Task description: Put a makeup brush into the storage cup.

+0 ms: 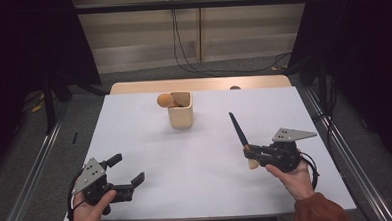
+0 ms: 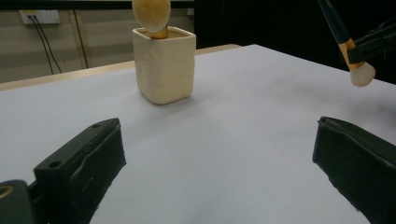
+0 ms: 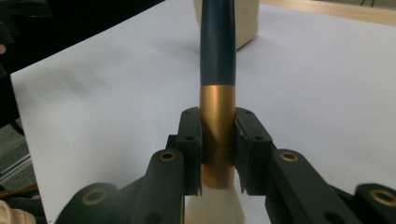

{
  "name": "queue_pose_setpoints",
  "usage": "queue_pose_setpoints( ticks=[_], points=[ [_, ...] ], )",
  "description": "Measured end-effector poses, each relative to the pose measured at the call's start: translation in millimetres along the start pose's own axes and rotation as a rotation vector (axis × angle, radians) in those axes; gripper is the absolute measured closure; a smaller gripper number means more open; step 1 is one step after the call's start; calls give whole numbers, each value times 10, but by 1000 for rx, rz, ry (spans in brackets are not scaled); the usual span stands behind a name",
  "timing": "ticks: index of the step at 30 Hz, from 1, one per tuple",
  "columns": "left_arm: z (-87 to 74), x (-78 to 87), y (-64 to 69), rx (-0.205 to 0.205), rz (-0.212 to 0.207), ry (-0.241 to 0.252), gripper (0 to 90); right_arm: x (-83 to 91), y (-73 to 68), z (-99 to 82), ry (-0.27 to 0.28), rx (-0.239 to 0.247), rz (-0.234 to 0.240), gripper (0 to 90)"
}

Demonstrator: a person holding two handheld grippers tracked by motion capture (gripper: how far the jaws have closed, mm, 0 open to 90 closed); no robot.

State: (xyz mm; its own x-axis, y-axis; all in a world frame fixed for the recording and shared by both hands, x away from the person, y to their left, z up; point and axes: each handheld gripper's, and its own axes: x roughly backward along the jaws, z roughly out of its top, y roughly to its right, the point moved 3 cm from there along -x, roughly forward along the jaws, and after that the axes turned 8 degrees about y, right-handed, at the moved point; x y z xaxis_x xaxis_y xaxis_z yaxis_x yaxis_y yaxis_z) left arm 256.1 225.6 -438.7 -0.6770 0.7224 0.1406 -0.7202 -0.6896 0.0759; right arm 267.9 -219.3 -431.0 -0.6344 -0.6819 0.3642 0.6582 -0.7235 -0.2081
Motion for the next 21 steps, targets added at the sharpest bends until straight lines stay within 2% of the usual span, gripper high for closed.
queue_pose_setpoints(
  ticks=[2,5,8,15,19,21],
  points=[
    [7,-9,12,-1,-8,-1,21,-21,-28,13,0,10,14,741],
    [20,-25,31,20,-24,7,21,-49,-54,21,-3,18,28,741],
    [23,-42,40,1,-27,2,23,-77,-68,26,-9,23,37,741],
    [46,-86,84,4,-35,1,23,-163,-128,65,-18,41,74,741],
    [99,-114,109,-15,-38,5,26,-211,-179,93,-21,54,99,741],
    [120,-125,118,1,-48,9,26,-234,-199,98,-27,58,109,741]
  ],
)
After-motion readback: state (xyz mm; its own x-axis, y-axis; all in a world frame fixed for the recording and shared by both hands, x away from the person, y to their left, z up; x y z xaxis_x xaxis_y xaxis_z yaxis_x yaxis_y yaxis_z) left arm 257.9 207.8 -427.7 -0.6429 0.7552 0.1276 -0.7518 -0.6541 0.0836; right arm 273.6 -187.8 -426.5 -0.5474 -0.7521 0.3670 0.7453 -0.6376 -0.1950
